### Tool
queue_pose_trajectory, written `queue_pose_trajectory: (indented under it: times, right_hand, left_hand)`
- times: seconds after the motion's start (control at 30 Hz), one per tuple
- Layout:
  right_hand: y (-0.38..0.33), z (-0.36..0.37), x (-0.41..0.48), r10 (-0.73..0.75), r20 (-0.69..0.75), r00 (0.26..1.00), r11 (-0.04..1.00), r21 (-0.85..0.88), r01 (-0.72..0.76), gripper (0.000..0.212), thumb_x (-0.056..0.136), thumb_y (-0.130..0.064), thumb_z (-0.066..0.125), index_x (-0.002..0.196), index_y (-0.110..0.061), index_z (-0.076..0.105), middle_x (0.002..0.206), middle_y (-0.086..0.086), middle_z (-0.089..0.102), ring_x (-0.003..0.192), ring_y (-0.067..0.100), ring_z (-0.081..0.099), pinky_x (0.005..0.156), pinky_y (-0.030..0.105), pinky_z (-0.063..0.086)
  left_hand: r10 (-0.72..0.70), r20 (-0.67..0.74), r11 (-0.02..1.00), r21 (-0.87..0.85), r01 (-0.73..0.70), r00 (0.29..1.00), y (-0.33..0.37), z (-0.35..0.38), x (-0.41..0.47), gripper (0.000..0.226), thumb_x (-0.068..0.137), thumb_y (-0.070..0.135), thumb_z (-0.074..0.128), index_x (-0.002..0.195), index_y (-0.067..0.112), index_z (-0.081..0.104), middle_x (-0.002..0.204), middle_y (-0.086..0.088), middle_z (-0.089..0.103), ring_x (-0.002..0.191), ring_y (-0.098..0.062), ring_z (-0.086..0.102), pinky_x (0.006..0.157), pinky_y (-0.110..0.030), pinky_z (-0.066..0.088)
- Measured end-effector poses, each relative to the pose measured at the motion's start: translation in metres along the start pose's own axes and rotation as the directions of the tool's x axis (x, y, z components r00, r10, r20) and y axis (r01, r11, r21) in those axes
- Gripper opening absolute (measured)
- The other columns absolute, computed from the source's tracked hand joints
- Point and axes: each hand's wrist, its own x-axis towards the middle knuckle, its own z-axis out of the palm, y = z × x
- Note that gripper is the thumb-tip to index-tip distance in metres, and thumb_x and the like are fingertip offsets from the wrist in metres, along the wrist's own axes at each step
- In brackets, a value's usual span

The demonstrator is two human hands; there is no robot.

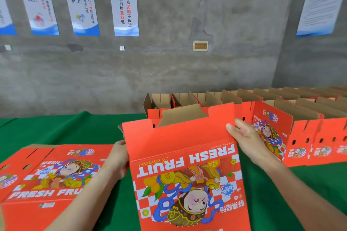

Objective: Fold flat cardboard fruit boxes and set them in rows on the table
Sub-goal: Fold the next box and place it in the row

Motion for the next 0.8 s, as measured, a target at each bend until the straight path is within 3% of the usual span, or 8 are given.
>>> queue_pose_trajectory:
  times: [0.13, 0.3, 0.47, 0.53, 0.57, 0.63, 0.73, 0.8]
  right_hand:
    - [0.010, 0.005, -0.015, 0.087, -0.117, 0.989, 0.966, -0.232, -0.112, 0.074, 0.086, -0.062, 0.035, 0.077, 0.009, 0.054, 0.078, 0.026, 0.063, 0.070, 0.034, 0.062, 0.073, 0.046, 0.050]
    - [0.024, 0.019, -0.021, 0.080, -0.305, 0.949, 0.906, -0.374, -0.197, 0.060, 0.092, -0.047, 0.051, 0.047, -0.020, 0.021, 0.041, -0.007, 0.023, 0.042, 0.012, 0.024, 0.049, 0.028, 0.023]
    - [0.047, 0.022, -0.022, 0.202, -0.298, 0.933, 0.910, -0.296, -0.291, 0.060, 0.092, -0.037, 0.058, 0.038, -0.020, 0.036, 0.039, -0.011, 0.043, 0.036, 0.006, 0.027, 0.049, 0.028, 0.025]
    - [0.049, 0.026, -0.022, 0.245, -0.253, 0.936, 0.913, -0.264, -0.311, 0.034, 0.093, -0.033, 0.059, 0.066, -0.016, 0.071, 0.076, -0.011, 0.071, 0.054, -0.003, 0.053, 0.061, 0.027, 0.044]
    - [0.051, 0.028, -0.021, 0.255, -0.246, 0.935, 0.903, -0.285, -0.321, 0.033, 0.093, -0.031, 0.059, 0.084, -0.002, 0.073, 0.109, -0.006, 0.070, 0.087, 0.002, 0.064, 0.081, 0.028, 0.048]
    - [0.055, 0.030, -0.017, 0.240, -0.263, 0.934, 0.896, -0.311, -0.317, 0.032, 0.091, -0.026, 0.063, 0.099, 0.005, 0.069, 0.148, -0.002, 0.040, 0.135, 0.015, 0.040, 0.111, 0.034, 0.031]
    - [0.051, 0.030, -0.016, 0.196, -0.223, 0.955, 0.877, -0.397, -0.272, 0.055, 0.090, -0.022, 0.065, 0.138, -0.003, 0.046, 0.156, 0.001, 0.026, 0.144, 0.017, 0.023, 0.116, 0.032, 0.017]
    - [0.046, 0.030, -0.017, 0.184, -0.186, 0.965, 0.853, -0.458, -0.251, 0.057, 0.091, -0.023, 0.063, 0.142, -0.007, 0.042, 0.157, 0.003, 0.023, 0.145, 0.018, 0.019, 0.115, 0.032, 0.016]
  left_hand:
    - [0.111, -0.337, 0.993, 0.014, -0.113, 0.935, -0.020, 0.006, 0.008, 0.018, 0.082, -0.006, 0.054, 0.069, 0.005, 0.058, 0.069, -0.017, 0.065, 0.069, -0.031, 0.061, 0.072, -0.055, 0.053]
    - [0.253, -0.505, 0.967, 0.163, -0.196, 0.826, -0.036, 0.013, -0.002, 0.027, 0.081, -0.006, 0.050, 0.070, 0.017, 0.055, 0.072, -0.001, 0.061, 0.075, -0.028, 0.058, 0.072, -0.044, 0.049]
    - [0.359, -0.496, 0.926, 0.296, -0.235, 0.790, -0.045, 0.020, -0.010, 0.021, 0.083, -0.007, 0.051, 0.096, 0.008, 0.060, 0.090, -0.009, 0.061, 0.082, -0.025, 0.053, 0.075, -0.038, 0.041]
    - [0.386, -0.461, 0.906, 0.351, -0.235, 0.799, -0.046, 0.018, -0.013, 0.018, 0.084, -0.006, 0.051, 0.091, 0.009, 0.057, 0.086, -0.009, 0.060, 0.082, -0.029, 0.054, 0.071, -0.037, 0.038]
    - [0.393, -0.438, 0.899, 0.368, -0.238, 0.808, -0.046, 0.016, -0.014, 0.018, 0.084, -0.006, 0.050, 0.091, 0.010, 0.056, 0.084, -0.009, 0.060, 0.082, -0.032, 0.056, 0.069, -0.036, 0.039]
    - [0.405, -0.385, 0.889, 0.379, -0.258, 0.829, -0.045, 0.013, -0.017, 0.024, 0.085, -0.005, 0.053, 0.103, 0.011, 0.058, 0.094, -0.008, 0.063, 0.090, -0.031, 0.058, 0.075, -0.036, 0.043]
    - [0.372, -0.295, 0.901, 0.341, -0.267, 0.880, -0.042, 0.012, -0.019, 0.065, 0.082, -0.006, 0.063, 0.141, 0.011, 0.040, 0.129, -0.008, 0.056, 0.114, -0.024, 0.055, 0.100, -0.041, 0.043]
    - [0.324, -0.235, 0.915, 0.322, -0.241, 0.916, -0.038, 0.011, -0.019, 0.083, 0.078, -0.010, 0.066, 0.148, 0.012, 0.027, 0.141, -0.011, 0.046, 0.125, -0.026, 0.050, 0.105, -0.047, 0.040]
